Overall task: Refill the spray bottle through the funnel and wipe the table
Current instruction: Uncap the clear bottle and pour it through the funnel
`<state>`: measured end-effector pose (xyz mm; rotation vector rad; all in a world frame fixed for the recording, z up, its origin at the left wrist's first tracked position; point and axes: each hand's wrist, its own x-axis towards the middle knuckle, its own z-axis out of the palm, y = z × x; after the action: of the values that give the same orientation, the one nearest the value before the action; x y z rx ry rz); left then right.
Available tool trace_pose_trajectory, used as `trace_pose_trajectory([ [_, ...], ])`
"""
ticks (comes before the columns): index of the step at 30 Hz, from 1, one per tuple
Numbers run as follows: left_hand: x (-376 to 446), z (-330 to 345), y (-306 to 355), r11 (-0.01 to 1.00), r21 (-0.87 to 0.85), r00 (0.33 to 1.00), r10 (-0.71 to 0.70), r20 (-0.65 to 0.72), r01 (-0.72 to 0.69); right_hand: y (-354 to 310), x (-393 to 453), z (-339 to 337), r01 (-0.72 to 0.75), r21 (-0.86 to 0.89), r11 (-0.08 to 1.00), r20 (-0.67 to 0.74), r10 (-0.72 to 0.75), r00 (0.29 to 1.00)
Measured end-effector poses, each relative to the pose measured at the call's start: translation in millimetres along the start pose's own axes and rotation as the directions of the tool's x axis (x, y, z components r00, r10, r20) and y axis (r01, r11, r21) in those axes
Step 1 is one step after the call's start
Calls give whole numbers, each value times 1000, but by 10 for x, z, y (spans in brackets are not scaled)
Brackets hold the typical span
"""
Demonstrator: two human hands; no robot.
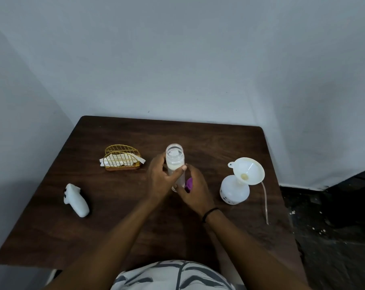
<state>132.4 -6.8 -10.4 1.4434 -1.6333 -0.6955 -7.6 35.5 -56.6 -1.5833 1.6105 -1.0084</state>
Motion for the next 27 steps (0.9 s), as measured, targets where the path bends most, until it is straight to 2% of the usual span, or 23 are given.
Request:
trace_pose_trajectory([
  [3, -5, -40, 266, 986, -68, 988, 152, -30, -154, -268, -25, -83, 61, 105, 993, -147, -45, 988],
  [6, -65, -45, 506, 942, -140, 953, 302, -39, -304, -498, -96, -211, 170, 107, 980, -316, -128, 940],
  [9, -134, -18, 673, 910, -222, 937, 345, -63, -350, -611, -198, -367, 266, 32, 964, -433, -226, 873],
  [12, -201, 69, 807, 876, -284, 919, 390, -59, -390, -660, -350, -522, 253, -94, 963, -545, -263, 796],
  [15, -267, 179, 946, 837, -344, 890, 456, 11, -425, -650, -518, -668, 213, -97, 972, -609, -227, 760],
  [19, -267, 339, 1040, 817, -405, 841, 511, 176, -411, -625, -745, -938, 140, 22, 990, -606, -98, 789],
  [21, -257, 454, 1066, 823, -455, 842, 482, 244, -339, -600, -857, -1088, 90, 12, 996, -610, -64, 790],
  [22, -246, 510, 1070, 840, -455, 866, 437, 241, -297, -591, -896, -1157, 57, -5, 998, -608, -49, 792],
  [25, -179, 702, 1095, 901, -421, 961, 200, 190, -104, -527, -993, -1378, -82, -109, 991, -607, -1, 795],
  [27, -104, 820, 1070, 923, -383, 982, 37, 184, 37, -492, -1045, -1522, -178, -180, 967, -594, 37, 803],
])
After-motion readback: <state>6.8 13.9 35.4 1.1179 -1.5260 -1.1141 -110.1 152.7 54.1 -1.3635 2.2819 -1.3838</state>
